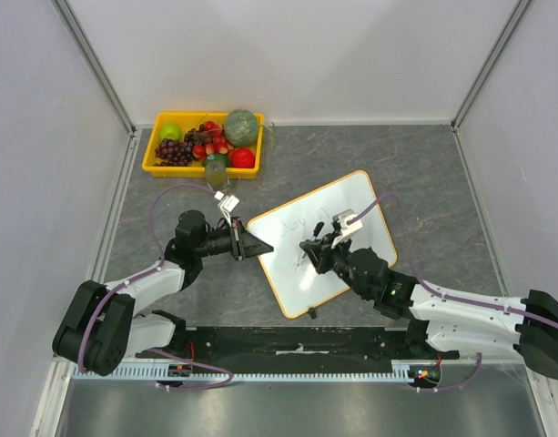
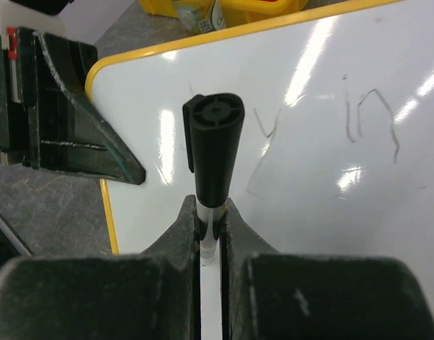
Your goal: Write a sentence on the whiteboard
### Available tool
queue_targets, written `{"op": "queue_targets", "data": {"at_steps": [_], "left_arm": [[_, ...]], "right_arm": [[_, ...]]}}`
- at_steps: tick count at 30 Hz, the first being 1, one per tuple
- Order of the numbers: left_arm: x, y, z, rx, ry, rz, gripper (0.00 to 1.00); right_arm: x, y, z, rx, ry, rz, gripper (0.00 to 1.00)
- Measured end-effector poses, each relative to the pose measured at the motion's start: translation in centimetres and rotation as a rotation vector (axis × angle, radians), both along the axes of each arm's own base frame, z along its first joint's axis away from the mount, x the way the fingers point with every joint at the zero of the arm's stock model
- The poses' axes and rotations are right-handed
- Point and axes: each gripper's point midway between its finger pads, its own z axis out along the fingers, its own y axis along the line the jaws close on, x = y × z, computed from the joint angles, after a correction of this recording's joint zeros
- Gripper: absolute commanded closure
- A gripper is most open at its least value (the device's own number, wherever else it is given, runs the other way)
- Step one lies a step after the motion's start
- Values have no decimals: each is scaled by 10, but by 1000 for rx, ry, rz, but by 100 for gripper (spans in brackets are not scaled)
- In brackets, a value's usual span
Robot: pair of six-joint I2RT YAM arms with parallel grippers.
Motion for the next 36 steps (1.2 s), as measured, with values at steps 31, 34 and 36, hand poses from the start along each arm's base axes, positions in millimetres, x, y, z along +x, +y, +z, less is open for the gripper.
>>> {"op": "queue_targets", "data": {"at_steps": [31, 34, 36], "left_arm": [[0, 0, 1, -2, -4, -3, 98], [0, 0, 1, -2, -4, -3, 98], [0, 0, 1, -2, -4, -3, 98]], "right_arm": [[11, -14, 2, 57, 43, 63, 100], [11, -12, 1, 58, 42, 63, 100], [10, -11, 1, 56, 39, 63, 100]]}}
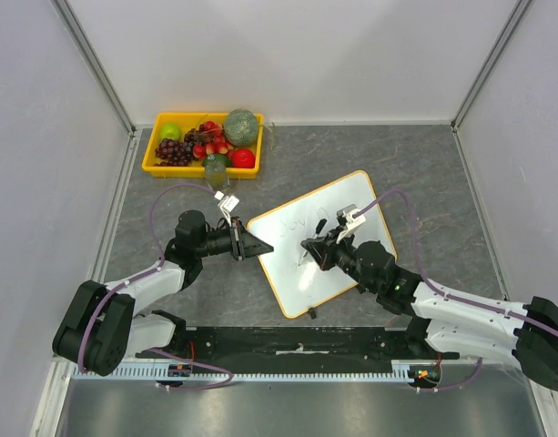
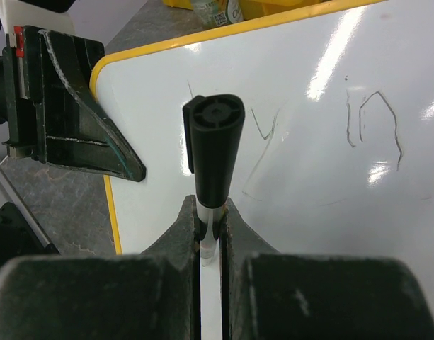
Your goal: Write a sentence on the whiteboard
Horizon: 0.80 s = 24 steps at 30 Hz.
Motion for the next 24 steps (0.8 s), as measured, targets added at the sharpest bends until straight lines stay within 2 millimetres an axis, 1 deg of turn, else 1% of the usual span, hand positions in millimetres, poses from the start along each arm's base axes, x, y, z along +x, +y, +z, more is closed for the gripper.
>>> {"op": "queue_targets", "data": {"at_steps": [6, 9, 13, 18, 24], "left_arm": [[0, 0, 0, 0, 0, 0, 98], [0, 0, 0, 0, 0, 0, 98], [0, 0, 0, 0, 0, 0, 98], [0, 0, 0, 0, 0, 0, 98], [0, 0, 0, 0, 1, 0, 98]], "right_arm": [[-6, 5, -2, -14, -22, -16, 100], [-8, 4, -3, -17, -34, -41, 100], [-8, -5, -5, -18, -45, -84, 100], [-3, -18, -2, -11, -60, -148, 100], [1, -24, -1, -9, -69, -186, 100]]}}
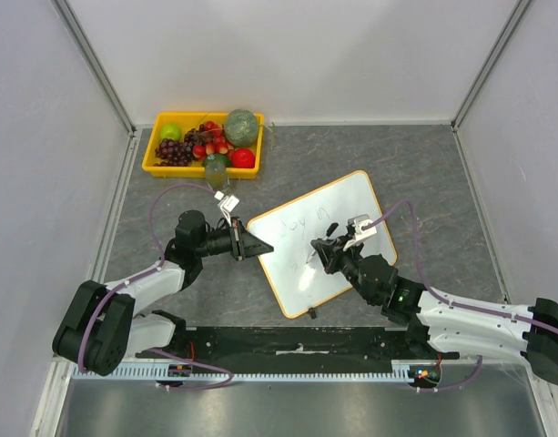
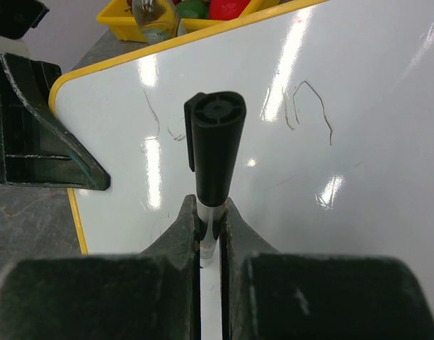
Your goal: Write a sentence on the whiteboard
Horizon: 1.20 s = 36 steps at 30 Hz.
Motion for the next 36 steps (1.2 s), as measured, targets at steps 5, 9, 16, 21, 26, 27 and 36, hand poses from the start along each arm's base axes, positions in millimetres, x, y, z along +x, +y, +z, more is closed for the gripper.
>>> {"op": "queue_targets", "data": {"at_steps": [5, 9, 16, 21, 26, 27, 36], "left_arm": [[0, 0, 0, 0, 0, 0, 98], [0, 0, 0, 0, 0, 0, 98], [0, 0, 0, 0, 1, 0, 98], [0, 0, 0, 0, 1, 0, 98], [0, 0, 0, 0, 1, 0, 98], [0, 0, 0, 0, 1, 0, 98], [0, 0, 0, 0, 1, 0, 98]], "right_arm": [[1, -1, 1, 2, -5, -6, 100], [1, -1, 2, 1, -8, -7, 100], [3, 4, 4, 6, -18, 0, 100], [2, 11, 5, 20, -22, 26, 100], [-1, 14, 4, 19, -19, 46, 100], [-1, 14, 3, 19, -17, 48, 100], [-5, 18, -4, 27, 20, 67, 100]]}}
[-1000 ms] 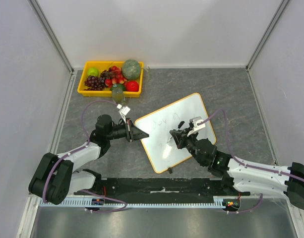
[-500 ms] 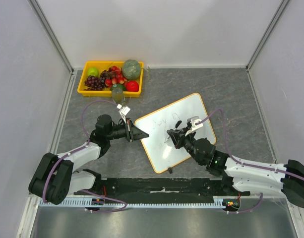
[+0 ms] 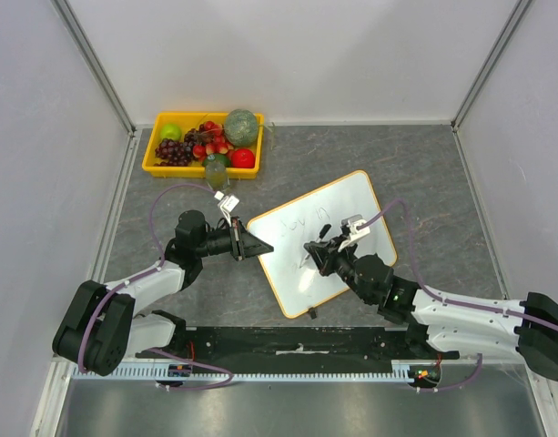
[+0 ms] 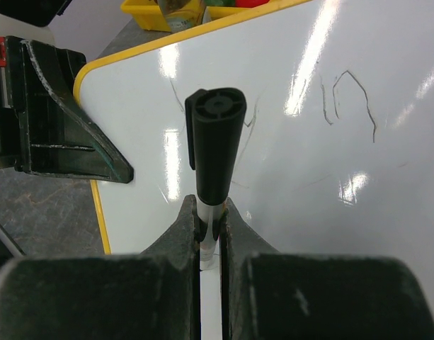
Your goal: Write a sentence on the whiteboard
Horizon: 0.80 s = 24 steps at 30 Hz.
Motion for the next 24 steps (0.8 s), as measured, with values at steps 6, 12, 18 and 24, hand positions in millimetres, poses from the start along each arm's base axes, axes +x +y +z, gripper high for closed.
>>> {"op": "queue_targets", "data": {"at_steps": [6, 12, 18, 24], "left_arm": [[0, 0, 0, 0, -1, 0, 98], [0, 0, 0, 0, 0, 0, 98], [0, 0, 0, 0, 0, 0, 98], [0, 0, 0, 0, 0, 0, 98]], "right_arm": [[-1, -6, -3, -14, 13, -17, 100], [1, -13, -6, -33, 17, -48, 100], [4, -19, -6, -54, 10, -85, 100], [9, -22, -1, -79, -7, -111, 100]]}}
